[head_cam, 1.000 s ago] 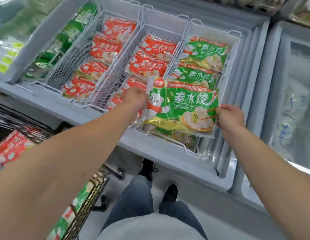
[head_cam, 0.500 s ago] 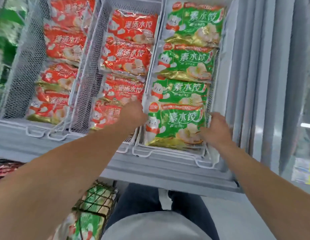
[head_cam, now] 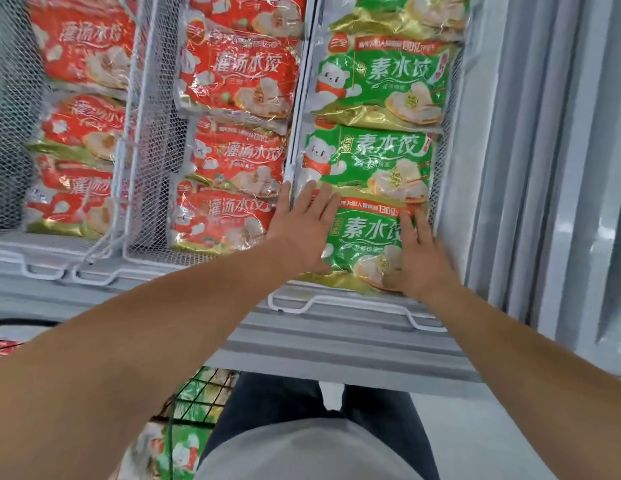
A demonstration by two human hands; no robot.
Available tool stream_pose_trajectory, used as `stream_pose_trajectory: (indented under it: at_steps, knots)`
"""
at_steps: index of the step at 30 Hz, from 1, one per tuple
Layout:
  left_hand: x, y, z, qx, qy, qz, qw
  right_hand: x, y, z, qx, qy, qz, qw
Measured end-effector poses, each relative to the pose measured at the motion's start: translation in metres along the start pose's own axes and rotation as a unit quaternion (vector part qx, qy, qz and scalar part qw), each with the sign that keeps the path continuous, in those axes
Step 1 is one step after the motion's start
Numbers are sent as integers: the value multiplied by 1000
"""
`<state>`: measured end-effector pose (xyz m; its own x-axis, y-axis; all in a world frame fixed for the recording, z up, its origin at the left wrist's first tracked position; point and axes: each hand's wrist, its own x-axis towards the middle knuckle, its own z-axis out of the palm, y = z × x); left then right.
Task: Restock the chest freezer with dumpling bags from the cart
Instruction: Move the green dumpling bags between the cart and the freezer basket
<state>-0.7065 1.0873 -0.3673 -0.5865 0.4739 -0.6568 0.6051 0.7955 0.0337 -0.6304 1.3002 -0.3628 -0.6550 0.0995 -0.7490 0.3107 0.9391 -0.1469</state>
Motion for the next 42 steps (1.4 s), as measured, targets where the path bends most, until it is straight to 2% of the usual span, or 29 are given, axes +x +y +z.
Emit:
stream_pose_trajectory:
  at_steps: [8, 13, 17, 21, 26, 29, 32, 36, 40, 42]
  knots:
    - [-3, 2, 2, 4, -1, -11, 1000, 6, 1, -2, -8, 2, -3, 1000]
    - [-8, 1, -8, -54, 10, -18, 998, 1, -1, -14, 0, 20, -19, 1000]
    - [-28, 1, -23, -137, 78, -43, 987, -14, -7, -29, 22, 76, -73, 994]
    - [-57, 8, -23, -220, 146, -88, 960, -35, -14, -40, 16, 109, -112, 988]
    - [-125, 30, -10, -360, 218, -212, 882, -77, -32, -46, -23, 130, -197, 971]
    - [-170, 42, 3, -388, 278, -271, 836, -103, -50, -41, -33, 133, -241, 961]
    - [-214, 48, 20, -410, 294, -322, 801, -127, -75, -32, -39, 148, -298, 942]
    - [-282, 55, 60, -437, 331, -392, 739, -169, -121, -5, -48, 158, -377, 912]
    - [-341, 65, 105, -456, 336, -467, 679, -206, -164, 33, -49, 140, -443, 884]
    - [-379, 71, 140, -479, 332, -506, 636, -231, -190, 67, -68, 118, -480, 867]
